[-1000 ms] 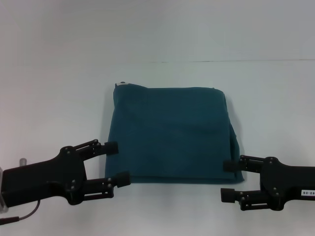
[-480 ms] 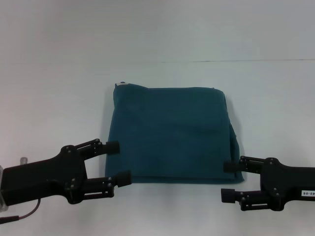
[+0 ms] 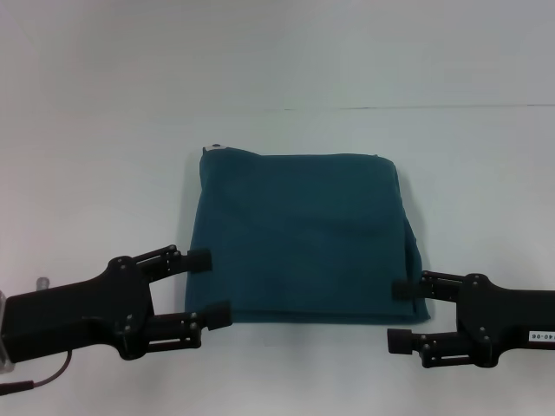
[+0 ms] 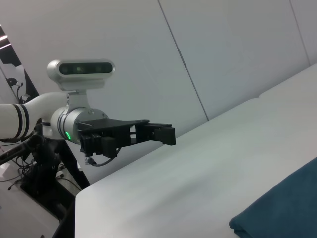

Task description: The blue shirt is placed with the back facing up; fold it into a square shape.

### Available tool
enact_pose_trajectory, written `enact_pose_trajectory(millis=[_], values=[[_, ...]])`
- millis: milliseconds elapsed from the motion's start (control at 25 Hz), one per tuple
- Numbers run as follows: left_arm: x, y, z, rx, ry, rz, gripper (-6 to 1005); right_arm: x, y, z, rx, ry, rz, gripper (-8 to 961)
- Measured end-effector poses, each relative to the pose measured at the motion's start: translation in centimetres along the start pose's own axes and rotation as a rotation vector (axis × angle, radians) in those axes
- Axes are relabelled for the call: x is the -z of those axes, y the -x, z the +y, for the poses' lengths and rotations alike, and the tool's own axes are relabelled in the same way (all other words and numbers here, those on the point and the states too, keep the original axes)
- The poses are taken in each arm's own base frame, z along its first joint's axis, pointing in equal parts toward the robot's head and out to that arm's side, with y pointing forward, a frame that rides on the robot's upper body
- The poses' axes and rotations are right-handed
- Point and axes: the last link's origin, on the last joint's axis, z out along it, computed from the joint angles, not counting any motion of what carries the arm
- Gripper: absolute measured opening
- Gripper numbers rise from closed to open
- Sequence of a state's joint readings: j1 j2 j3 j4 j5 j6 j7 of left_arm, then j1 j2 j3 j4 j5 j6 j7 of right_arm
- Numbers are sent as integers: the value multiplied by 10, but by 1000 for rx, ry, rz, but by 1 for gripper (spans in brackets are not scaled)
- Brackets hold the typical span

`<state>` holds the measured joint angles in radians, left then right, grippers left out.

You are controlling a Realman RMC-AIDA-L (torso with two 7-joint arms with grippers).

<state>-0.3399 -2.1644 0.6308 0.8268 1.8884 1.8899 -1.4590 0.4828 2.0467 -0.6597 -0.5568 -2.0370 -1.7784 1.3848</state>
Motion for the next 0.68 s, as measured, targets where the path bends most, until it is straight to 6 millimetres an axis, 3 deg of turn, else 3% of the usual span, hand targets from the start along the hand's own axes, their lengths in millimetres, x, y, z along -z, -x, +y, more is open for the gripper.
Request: enact_pose_trajectory(millis=[680], values=[[0, 0, 0, 1, -1, 1, 883, 0, -1, 0, -4, -4, 0, 922]])
